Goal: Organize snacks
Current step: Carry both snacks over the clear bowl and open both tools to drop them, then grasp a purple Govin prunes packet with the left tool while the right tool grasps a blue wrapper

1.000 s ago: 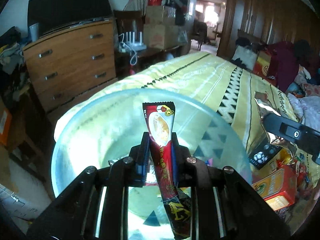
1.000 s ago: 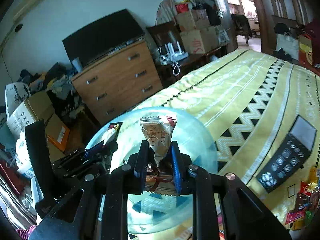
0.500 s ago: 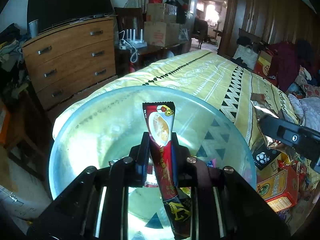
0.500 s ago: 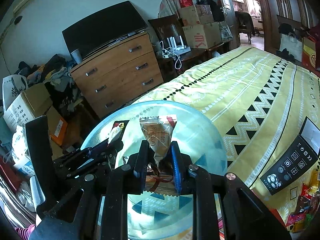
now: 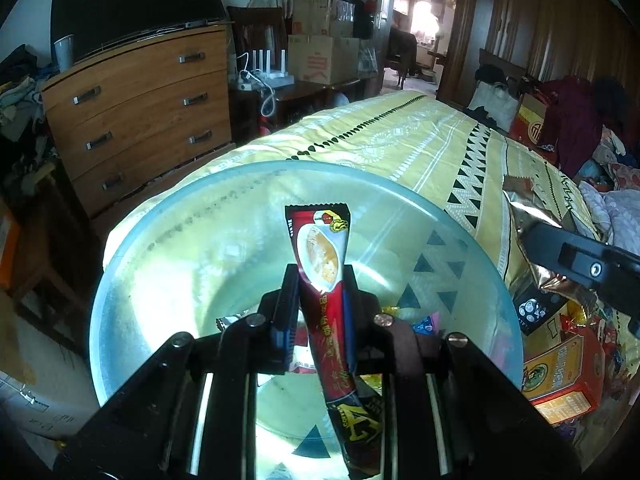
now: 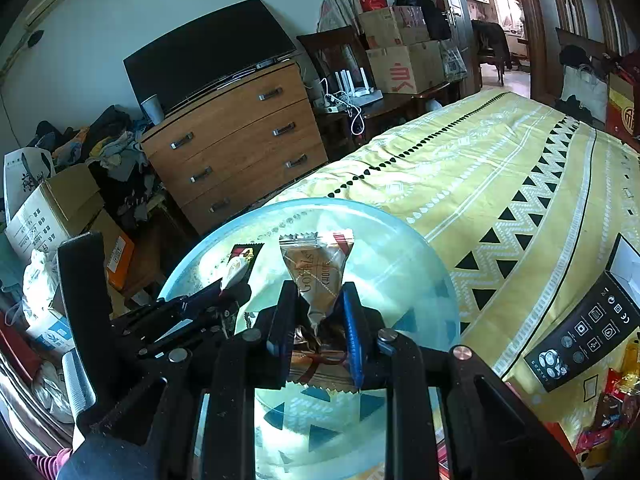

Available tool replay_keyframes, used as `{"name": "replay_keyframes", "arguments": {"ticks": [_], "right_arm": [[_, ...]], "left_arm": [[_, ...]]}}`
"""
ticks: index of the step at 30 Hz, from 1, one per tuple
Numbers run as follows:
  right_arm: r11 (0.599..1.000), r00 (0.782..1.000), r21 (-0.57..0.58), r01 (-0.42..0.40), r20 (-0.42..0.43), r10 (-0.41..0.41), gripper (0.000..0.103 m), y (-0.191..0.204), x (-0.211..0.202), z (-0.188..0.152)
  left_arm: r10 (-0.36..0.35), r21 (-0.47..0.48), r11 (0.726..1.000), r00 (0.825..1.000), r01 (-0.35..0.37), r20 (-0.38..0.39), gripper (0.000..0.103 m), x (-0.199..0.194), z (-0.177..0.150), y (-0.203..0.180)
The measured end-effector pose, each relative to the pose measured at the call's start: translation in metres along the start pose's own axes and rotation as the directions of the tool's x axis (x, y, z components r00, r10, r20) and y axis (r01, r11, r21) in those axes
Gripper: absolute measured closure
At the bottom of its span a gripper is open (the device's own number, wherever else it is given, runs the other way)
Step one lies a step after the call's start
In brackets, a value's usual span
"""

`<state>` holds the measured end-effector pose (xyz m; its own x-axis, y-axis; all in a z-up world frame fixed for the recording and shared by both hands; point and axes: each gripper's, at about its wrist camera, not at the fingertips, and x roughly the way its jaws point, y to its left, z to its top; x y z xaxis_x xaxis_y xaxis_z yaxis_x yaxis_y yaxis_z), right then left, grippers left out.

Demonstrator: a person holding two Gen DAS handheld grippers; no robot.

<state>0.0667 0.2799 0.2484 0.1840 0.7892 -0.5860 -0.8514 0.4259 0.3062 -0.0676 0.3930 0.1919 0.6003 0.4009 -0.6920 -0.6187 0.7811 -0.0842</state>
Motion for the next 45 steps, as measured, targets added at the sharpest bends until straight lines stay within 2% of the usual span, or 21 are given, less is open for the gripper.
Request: {"name": "replay_keyframes", "arguments": {"ticks": [7,9,10,11,12,15,19,20,25,28,30,32,34,37,40,41,42,43,44,45], "right_arm": [[1.0,1.0,0.015,-0.008,-0.008,0.008,0.073,-0.006,0.007,-0.002],[1.0,1.0,0.02,-0.01,-0.009,0.01,0.067,-0.007,0.008,-0.001],[1.0,1.0,0.021,-0.011,-0.009,0.011,0.058,-0.007,0.007,-0.001],[1.0,1.0,0.021,-0.011,-0.007,0.011,0.051,-0.008,0.006,-0.001],[1.0,1.0,0.021,-0.011,-0.003,0.011,0.051,-0.008,0.004,-0.001],[1.0,1.0,0.023,-0.019,0.006,0.019,0.051,-0.007,-0.007,-0.001],[1.0,0.998,0.011,-0.022,0.058,0.021,0.051,0.001,-0.041,-0.007],[1.0,0.996,-0.003,-0.021,0.082,0.021,0.051,0.005,-0.059,-0.014],[0.997,0.989,-0.073,-0.008,0.144,0.018,0.043,0.022,-0.14,-0.077],[0.993,0.987,-0.103,0.051,0.159,-0.034,0.038,0.022,-0.195,-0.14],[0.989,0.985,-0.095,0.116,0.136,-0.103,0.038,0.01,-0.231,-0.191],[0.985,0.983,-0.06,0.161,0.098,-0.154,0.038,-0.005,-0.253,-0.229],[0.979,0.979,0.047,0.199,0.032,-0.2,0.038,-0.034,-0.277,-0.276],[0.946,0.967,0.199,0.255,-0.037,-0.253,0.038,-0.072,-0.299,-0.33],[0.905,0.956,0.31,0.292,-0.07,-0.284,0.038,-0.106,-0.315,-0.372],[0.892,0.955,0.343,0.295,-0.079,-0.286,0.038,-0.115,-0.317,-0.381],[0.879,0.954,0.372,0.299,-0.086,-0.288,0.038,-0.125,-0.32,-0.392],[0.87,0.953,0.392,0.3,-0.089,-0.289,0.038,-0.134,-0.322,-0.398],[0.862,0.954,0.411,0.298,-0.088,-0.287,0.038,-0.141,-0.321,-0.398],[0.854,0.955,0.429,0.294,-0.088,-0.285,0.038,-0.149,-0.321,-0.401]], "left_arm": [[0.015,0.009,1.0,0.999,-0.015,-0.029,0.077,0.007,-0.001,-0.001],[0.024,0.004,1.0,0.999,-0.024,-0.028,0.059,0.006,-0.001,-0.001],[0.033,-0.002,0.999,0.999,-0.033,-0.023,0.053,0.004,0.0,0.0],[0.042,-0.005,0.999,0.999,-0.042,-0.019,0.04,0.004,0.0,0.0],[0.053,-0.007,0.999,0.999,-0.053,-0.011,0.029,0.003,0.001,0.0],[0.064,-0.004,0.998,0.998,-0.064,-0.002,0.014,-0.001,0.001,-0.003],[0.078,-0.003,0.997,0.997,-0.078,0.011,0.005,-0.011,0.003,-0.008],[0.076,-0.005,0.997,0.997,-0.076,0.026,0.001,-0.018,0.003,-0.011],[0.033,0.054,0.998,0.994,-0.039,0.107,0.0,-0.062,-0.008,-0.025],[-0.064,0.145,0.989,0.984,0.04,0.164,0.0,-0.101,-0.03,-0.045],[-0.148,0.196,0.974,0.976,0.115,0.162,0.0,-0.125,-0.048,-0.062],[-0.271,0.251,0.939,0.955,0.234,0.124,0.0,-0.145,-0.071,-0.087],[-0.38,0.292,0.89,0.924,0.35,0.052,0.0,-0.156,-0.088,-0.115],[-0.518,0.364,0.772,0.848,0.521,-0.116,0.0,-0.161,-0.12,-0.176],[-0.585,0.422,0.637,0.761,0.645,-0.28,0.0,-0.148,-0.154,-0.242],[-0.584,0.416,0.607,0.735,0.677,-0.345,0.001,-0.131,-0.166,-0.267],[-0.573,0.398,0.603,0.723,0.691,-0.387,0.007,-0.117,-0.172,-0.281],[-0.564,0.356,0.606,0.699,0.712,-0.439,0.013,-0.096,-0.178,-0.295],[-0.556,0.296,0.615,0.668,0.731,-0.494,0.024,-0.071,-0.185,-0.308],[-0.542,0.244,0.633,0.646,0.735,-0.537,0.031,-0.048,-0.19,-0.319]]}}
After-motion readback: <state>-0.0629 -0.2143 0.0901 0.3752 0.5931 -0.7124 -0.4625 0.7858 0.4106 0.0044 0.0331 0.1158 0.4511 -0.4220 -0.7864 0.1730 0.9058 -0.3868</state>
